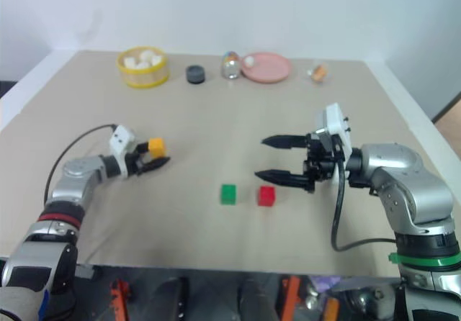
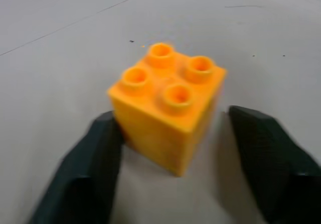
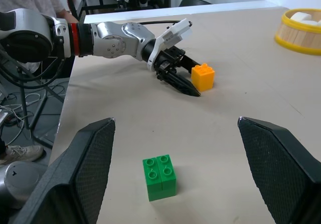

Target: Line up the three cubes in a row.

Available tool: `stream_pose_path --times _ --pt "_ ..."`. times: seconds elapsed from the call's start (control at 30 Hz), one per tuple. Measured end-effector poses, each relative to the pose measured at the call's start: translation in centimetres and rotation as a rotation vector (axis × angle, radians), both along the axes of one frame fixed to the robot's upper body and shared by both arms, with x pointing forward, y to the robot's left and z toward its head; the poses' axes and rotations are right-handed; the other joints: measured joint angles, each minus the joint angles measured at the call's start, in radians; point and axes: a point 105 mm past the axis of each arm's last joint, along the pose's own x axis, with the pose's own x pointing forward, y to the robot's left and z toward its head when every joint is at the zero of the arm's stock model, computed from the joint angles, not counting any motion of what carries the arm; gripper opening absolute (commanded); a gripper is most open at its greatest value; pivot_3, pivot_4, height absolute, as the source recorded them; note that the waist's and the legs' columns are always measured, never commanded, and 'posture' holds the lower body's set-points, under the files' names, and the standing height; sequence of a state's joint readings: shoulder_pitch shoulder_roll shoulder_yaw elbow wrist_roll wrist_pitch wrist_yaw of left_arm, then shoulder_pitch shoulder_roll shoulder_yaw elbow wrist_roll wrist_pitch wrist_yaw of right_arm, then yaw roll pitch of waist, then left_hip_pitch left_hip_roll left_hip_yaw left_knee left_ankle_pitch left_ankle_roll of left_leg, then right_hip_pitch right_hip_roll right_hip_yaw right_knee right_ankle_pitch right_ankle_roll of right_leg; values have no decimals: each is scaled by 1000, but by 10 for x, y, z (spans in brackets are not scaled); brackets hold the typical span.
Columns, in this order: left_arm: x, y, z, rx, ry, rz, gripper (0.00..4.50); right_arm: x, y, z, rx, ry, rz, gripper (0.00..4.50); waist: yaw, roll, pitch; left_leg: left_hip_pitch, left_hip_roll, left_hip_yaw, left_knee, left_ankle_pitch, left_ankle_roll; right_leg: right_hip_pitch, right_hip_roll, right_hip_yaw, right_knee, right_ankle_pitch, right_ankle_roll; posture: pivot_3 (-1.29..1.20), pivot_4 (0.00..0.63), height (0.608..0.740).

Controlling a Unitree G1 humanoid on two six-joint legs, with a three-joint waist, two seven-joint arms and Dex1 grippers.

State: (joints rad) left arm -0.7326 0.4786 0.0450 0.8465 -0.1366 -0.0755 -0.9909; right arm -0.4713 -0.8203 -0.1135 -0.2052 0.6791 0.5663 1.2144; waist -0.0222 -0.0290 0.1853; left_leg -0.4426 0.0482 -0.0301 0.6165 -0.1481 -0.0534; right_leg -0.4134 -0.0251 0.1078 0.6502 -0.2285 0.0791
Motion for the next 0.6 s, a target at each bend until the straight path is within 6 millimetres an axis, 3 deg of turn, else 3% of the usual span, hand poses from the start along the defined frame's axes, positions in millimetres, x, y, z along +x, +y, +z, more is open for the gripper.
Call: stream_pose_path --times 0.03,0.4,0.6 --pt "0 0 0 1 -3 0 1827 1 -1 0 0 2 -3 4036 -1 0 0 0 0 0 0 0 0 0 0 0 0 0 0 0 150 740" --pt "0 0 1 4 -7 -3 1824 6 -3 1 -5 -2 -13 4036 -2 0 0 0 0 0 0 0 0 0 0 0 0 0 0 0 150 740" --pt "-23 -24 20 -46 -66 -232 1824 8 0 0 -11 -7 -5 4036 -3 0 0 -2 0 0 -1 0 0 -3 0 0 0 0 -1 0 150 740"
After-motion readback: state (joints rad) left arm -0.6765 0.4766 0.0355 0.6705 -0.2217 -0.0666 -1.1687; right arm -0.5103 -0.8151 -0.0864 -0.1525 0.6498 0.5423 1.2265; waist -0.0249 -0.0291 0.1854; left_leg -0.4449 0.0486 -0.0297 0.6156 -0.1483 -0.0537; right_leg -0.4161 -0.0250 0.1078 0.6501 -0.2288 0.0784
